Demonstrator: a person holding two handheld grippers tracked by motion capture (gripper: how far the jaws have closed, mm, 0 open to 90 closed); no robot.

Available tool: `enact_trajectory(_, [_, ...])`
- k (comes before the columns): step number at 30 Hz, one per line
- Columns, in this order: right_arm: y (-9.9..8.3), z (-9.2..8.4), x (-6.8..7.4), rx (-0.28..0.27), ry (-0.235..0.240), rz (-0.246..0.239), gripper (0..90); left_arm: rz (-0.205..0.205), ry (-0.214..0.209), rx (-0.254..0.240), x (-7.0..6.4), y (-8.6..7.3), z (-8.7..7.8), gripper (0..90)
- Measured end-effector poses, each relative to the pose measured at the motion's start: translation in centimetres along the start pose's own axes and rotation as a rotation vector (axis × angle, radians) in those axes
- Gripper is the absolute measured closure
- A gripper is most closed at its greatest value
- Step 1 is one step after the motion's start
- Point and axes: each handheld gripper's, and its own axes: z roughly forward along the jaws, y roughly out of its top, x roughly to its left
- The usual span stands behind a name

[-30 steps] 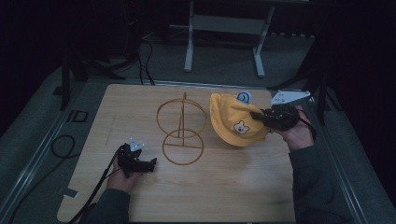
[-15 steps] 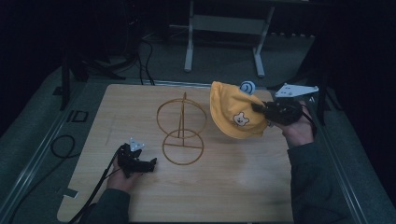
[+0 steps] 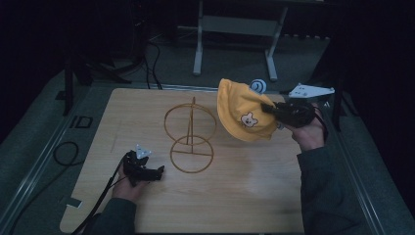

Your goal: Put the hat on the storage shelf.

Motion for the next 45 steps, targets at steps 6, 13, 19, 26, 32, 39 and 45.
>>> enact_trajectory(6, [0.6, 0.0, 0.0, -0.031, 0.011, 0.014, 80.6, 0.000, 0.000, 0.000, 0.0, 0.0, 0.0, 1.9])
enact_trajectory(13, [1.1, -0.1, 0.0, -0.047, 0.021, 0.012, 80.6, 0.000, 0.000, 0.001, 0.0, 0.0, 0.0, 1.9])
enact_trajectory(19, [1.6, -0.1, 0.1, -0.057, 0.030, 0.009, 80.6, 0.001, 0.000, 0.001, 0.0, 0.0, 0.0, 1.9])
enact_trajectory(26, [2.5, 0.0, 0.3, -0.060, 0.050, 0.002, 80.7, 0.003, 0.000, 0.002, 0.0, 0.0, 0.0, 1.9])
enact_trajectory(32, [3.2, -0.1, 0.7, -0.072, 0.073, -0.008, 80.7, 0.003, 0.000, 0.002, 0.0, 0.0, 0.0, 1.9])
enact_trajectory(39, [4.0, 0.6, 1.5, -0.070, 0.105, -0.031, 80.7, 0.001, 0.000, 0.001, 0.0, 0.0, 0.0, 2.0])
enact_trajectory(45, [4.7, 1.1, 2.1, -0.072, 0.127, -0.047, 80.7, 0.001, 0.000, 0.001, 0.0, 0.0, 0.0, 1.9])
